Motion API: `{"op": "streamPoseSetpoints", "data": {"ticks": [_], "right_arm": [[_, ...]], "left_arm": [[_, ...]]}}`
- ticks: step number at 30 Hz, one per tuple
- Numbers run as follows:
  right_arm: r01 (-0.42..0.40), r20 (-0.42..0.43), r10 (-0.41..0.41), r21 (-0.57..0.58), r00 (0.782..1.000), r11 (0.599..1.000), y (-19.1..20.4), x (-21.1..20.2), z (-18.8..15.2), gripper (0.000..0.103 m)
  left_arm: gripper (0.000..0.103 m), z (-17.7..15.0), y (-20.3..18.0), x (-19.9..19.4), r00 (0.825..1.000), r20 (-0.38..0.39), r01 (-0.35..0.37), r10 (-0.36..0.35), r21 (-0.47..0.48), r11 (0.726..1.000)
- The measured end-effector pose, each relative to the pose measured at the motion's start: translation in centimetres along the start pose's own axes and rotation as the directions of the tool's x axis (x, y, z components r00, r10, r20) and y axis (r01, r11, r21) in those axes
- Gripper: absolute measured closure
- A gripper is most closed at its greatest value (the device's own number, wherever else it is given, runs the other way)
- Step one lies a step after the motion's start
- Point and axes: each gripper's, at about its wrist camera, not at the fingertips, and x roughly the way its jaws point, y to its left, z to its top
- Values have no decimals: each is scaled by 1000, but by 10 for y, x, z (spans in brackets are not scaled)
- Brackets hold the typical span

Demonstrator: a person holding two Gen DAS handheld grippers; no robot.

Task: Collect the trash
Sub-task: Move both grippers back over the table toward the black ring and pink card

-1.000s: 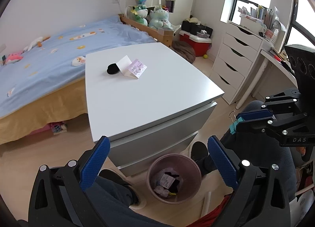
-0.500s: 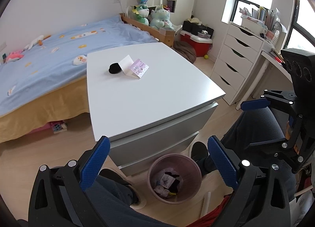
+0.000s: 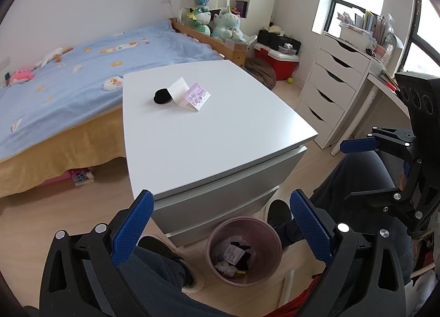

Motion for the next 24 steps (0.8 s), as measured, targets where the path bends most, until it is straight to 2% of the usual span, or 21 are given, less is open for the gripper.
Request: {"op": "streamPoseSetpoints", "data": {"ticks": [13, 24], "right_arm": [[32, 41, -32, -2, 999, 999, -14, -3, 24, 4], [45, 78, -38, -88, 996, 995, -30, 16, 83, 4]], "left_arm": [[8, 18, 15, -3, 998, 55, -34, 35, -19, 999], [8, 43, 38, 6, 994, 69, -79, 81, -30, 996]]}}
